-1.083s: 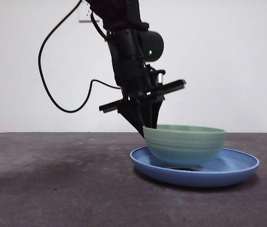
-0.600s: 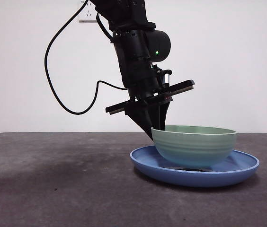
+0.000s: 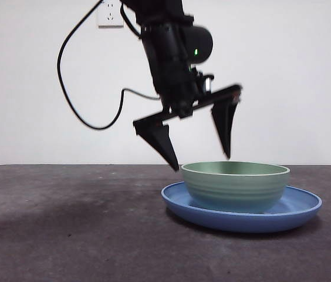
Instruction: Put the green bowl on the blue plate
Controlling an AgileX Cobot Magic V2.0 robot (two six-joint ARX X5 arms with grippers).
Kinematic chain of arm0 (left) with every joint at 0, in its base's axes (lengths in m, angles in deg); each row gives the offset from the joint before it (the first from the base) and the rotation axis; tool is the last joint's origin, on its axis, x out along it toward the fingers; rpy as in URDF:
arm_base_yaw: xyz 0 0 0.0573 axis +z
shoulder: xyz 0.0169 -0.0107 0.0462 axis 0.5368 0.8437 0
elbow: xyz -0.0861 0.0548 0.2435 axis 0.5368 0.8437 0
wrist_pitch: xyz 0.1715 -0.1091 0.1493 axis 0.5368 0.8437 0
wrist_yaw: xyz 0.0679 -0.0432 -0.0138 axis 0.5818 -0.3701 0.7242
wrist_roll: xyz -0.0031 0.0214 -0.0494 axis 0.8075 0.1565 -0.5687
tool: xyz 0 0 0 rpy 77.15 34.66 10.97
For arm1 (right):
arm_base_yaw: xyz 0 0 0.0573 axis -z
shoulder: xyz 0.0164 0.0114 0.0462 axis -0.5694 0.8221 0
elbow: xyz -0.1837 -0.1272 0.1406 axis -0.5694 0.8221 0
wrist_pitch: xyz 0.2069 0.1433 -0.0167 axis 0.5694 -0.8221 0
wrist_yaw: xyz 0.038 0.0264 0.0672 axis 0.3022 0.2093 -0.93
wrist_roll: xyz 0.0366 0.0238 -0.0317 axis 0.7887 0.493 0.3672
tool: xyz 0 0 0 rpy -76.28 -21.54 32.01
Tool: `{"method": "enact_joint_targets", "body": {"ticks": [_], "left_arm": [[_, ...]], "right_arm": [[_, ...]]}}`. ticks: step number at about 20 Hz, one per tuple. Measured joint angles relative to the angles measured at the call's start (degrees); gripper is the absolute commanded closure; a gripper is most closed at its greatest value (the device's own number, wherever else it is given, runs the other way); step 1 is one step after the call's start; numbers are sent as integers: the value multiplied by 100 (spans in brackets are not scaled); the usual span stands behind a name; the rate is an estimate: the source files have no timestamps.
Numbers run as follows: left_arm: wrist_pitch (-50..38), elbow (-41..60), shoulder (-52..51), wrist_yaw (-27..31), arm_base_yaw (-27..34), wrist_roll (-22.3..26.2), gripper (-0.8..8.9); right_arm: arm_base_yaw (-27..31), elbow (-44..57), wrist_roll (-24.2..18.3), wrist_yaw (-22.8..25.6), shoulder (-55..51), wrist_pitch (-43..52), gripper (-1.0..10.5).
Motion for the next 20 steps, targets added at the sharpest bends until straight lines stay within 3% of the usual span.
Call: {"method": "enact_joint_targets", "body": {"ticks": [3,6,12,17,20], "left_arm": [[514,-605,-2,0,13,77,271],[1051,-839,-361,0,37,328,142],[1735,-852,-1672,-2,105,739,154],[1700,332,-3147,-2,149,1064,156],[975,1700,-4332,-2,177,1259,156]], "right_arm": [[0,0,0,0,0,-39,325],[0,0,0,0,0,-116,325],[0,0,2,0,0,-118,325],[0,0,186,2,2,-122,325],[0,0,308,2,2,-186,326]]}}
